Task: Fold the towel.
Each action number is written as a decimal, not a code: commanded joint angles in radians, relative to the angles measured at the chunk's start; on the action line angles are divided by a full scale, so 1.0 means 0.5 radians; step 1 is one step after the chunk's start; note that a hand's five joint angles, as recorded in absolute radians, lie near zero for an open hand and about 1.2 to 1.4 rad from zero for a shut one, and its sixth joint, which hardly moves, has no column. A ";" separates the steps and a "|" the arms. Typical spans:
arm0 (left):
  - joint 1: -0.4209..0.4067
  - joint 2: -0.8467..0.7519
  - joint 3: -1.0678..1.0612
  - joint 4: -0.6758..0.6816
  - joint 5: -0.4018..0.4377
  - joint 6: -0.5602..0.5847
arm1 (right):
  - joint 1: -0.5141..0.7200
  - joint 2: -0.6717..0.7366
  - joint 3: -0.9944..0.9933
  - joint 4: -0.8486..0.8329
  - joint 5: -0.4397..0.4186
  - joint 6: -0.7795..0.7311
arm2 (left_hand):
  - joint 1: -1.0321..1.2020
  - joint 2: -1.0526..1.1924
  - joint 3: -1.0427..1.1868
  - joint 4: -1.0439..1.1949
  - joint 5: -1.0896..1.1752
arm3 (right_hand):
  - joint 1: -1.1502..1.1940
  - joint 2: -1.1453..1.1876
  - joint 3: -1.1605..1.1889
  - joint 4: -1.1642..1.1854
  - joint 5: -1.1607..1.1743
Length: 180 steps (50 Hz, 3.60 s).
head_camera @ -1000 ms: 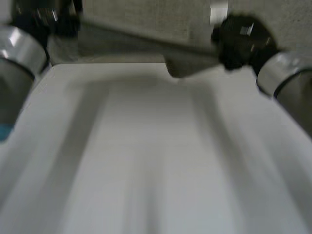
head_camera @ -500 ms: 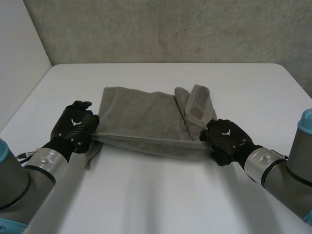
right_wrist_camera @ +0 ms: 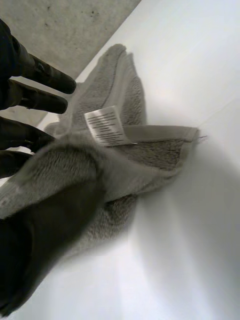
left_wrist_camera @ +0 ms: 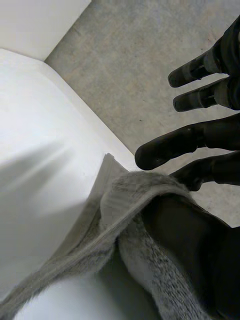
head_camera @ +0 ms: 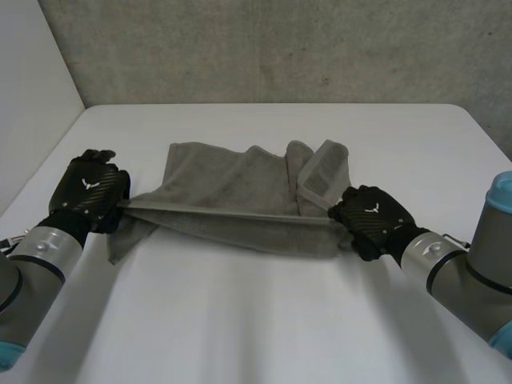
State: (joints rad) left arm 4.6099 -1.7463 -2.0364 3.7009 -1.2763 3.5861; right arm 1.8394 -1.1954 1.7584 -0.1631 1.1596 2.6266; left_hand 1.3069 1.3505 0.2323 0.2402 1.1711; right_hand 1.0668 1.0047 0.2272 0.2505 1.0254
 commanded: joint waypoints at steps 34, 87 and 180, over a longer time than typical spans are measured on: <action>-0.004 -0.005 0.008 -0.005 -0.009 -0.005 | 0.003 0.032 0.122 0.078 -0.086 0.125 | 0.179 0.092 -0.116 -0.131 0.101 | -1.100 -0.976 -0.105 -0.152 -1.367; 0.067 0.001 0.072 -0.125 -0.031 -0.079 | 0.254 0.427 -0.476 -0.060 0.114 0.435 | 0.179 0.092 -0.116 -0.131 0.101 | 0.659 0.783 -0.105 -0.152 0.393; -0.016 0.093 0.081 -0.303 -0.003 -0.453 | 0.006 -0.118 -0.198 0.525 0.105 -0.053 | 0.179 0.092 -0.116 -0.131 0.101 | -0.977 -0.853 -0.105 -0.152 -1.244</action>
State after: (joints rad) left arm 4.6127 -1.7178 -1.9887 3.5555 -1.2776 3.3595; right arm 1.8419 -1.1786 1.6074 -0.0252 1.2552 2.6083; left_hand 1.3071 1.3531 0.2323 0.2402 1.1807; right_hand 0.6115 0.6361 0.2272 0.2505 0.4132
